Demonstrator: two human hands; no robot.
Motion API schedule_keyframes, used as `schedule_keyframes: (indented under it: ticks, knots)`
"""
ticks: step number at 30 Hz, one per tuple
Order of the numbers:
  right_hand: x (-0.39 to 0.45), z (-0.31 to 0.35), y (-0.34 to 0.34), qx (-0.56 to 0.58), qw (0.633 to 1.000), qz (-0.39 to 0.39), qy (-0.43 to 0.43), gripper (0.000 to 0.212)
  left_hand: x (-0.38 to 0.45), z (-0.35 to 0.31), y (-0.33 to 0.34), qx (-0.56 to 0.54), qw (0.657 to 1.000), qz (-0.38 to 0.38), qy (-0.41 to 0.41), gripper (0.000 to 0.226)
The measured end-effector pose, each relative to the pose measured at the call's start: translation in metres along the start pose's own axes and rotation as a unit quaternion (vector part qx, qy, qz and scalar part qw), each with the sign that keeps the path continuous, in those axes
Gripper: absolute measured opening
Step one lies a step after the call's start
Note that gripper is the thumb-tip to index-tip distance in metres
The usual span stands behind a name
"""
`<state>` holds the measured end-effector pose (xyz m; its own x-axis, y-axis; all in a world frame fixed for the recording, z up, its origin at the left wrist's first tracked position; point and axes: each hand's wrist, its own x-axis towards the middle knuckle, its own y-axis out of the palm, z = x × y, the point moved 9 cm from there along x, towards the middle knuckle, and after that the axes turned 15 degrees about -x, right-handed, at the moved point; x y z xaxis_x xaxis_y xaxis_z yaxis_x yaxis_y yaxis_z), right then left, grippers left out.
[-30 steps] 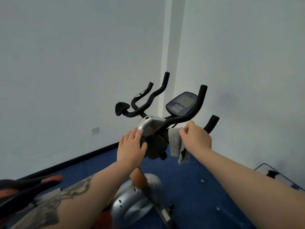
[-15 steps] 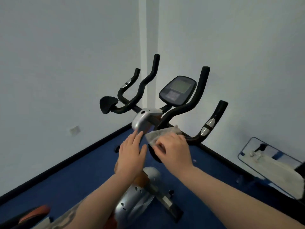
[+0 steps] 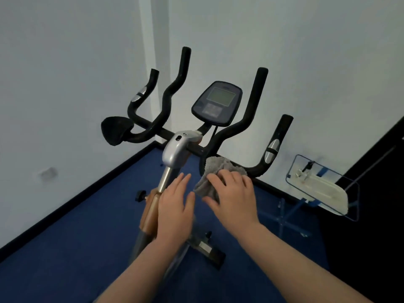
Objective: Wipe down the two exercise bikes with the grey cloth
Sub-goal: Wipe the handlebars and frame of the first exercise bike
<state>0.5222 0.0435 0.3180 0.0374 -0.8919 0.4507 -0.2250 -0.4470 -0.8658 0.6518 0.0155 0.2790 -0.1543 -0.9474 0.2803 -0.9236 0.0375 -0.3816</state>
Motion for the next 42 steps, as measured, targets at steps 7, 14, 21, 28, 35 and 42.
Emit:
schedule_keyframes:
  ticks: [7,14,21,28,35,42]
  knots:
    - [-0.003,0.002,-0.010,-0.012,0.993,0.002,-0.114,0.016,0.004,-0.005,0.006,-0.022,1.000,0.005,0.012,0.041]
    - [0.029,-0.016,-0.012,0.054,0.998,0.022,0.009,0.019,0.013,-0.014,0.016,-0.077,0.995,-0.008,0.062,0.037]
    - [0.001,0.005,-0.004,0.002,0.967,0.064,-0.245,0.019,0.009,-0.004,0.024,-0.116,0.993,0.001,0.030,0.037]
    - [0.042,-0.021,-0.022,0.047,0.994,0.025,-0.099,0.014,0.007,-0.005,0.025,-0.171,0.985,-0.015,-0.006,0.037]
    - [0.007,0.000,0.000,0.035,0.961,0.102,-0.257,0.016,0.007,0.002,0.029,-0.187,0.982,-0.014,-0.032,0.043]
    - [0.046,-0.026,-0.017,0.044,0.990,0.059,-0.118,0.016,0.009,0.006,0.029,-0.193,0.980,-0.023,-0.038,0.040]
